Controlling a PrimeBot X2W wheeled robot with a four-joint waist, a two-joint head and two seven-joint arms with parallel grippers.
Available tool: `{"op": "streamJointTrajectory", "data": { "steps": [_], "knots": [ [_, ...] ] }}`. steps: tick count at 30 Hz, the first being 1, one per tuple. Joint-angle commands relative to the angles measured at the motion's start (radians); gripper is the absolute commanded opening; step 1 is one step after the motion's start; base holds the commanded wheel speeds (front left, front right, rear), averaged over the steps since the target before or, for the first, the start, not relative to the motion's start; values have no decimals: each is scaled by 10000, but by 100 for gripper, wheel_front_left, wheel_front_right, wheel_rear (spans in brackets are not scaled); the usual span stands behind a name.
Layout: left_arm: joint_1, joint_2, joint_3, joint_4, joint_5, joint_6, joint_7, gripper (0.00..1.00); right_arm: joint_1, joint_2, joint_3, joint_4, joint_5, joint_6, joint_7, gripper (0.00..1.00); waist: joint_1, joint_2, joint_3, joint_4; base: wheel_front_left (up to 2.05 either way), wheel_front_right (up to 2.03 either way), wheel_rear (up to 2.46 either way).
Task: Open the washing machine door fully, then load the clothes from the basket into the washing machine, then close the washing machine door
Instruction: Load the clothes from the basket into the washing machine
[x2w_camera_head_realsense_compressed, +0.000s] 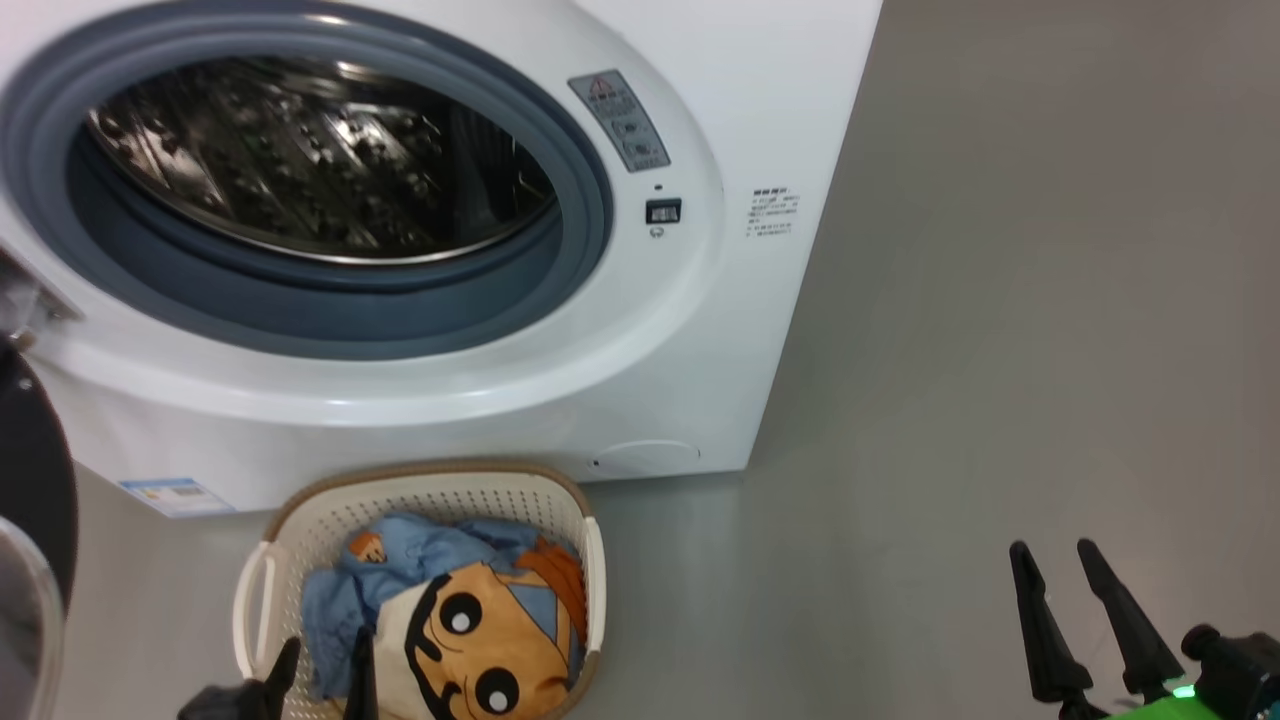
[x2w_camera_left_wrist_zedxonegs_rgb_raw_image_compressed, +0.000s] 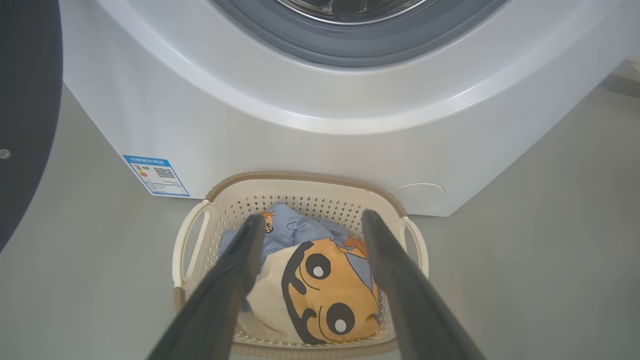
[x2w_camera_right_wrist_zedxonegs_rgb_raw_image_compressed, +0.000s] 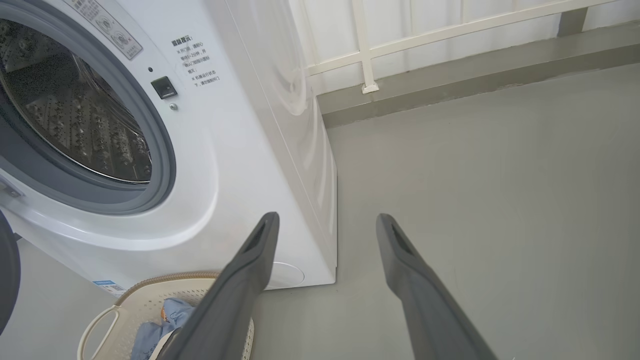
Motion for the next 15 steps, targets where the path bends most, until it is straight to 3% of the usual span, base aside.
{"op": "streamJointTrajectory", "data": {
  "steps": [1, 15],
  "knots": [
    [-632, 157, 227, 262, -170, -97, -65, 100, -401, -224, 263, -269, 105, 29, -118, 100, 0, -1, 699, -180, 0, 0, 0],
    [-3796, 627, -466, 4001, -898, -238, 626, 100, -1625, -499, 579, -273, 367, 29, -118, 100, 0, -1, 2741, -785, 0, 0, 0]
  ]
}}
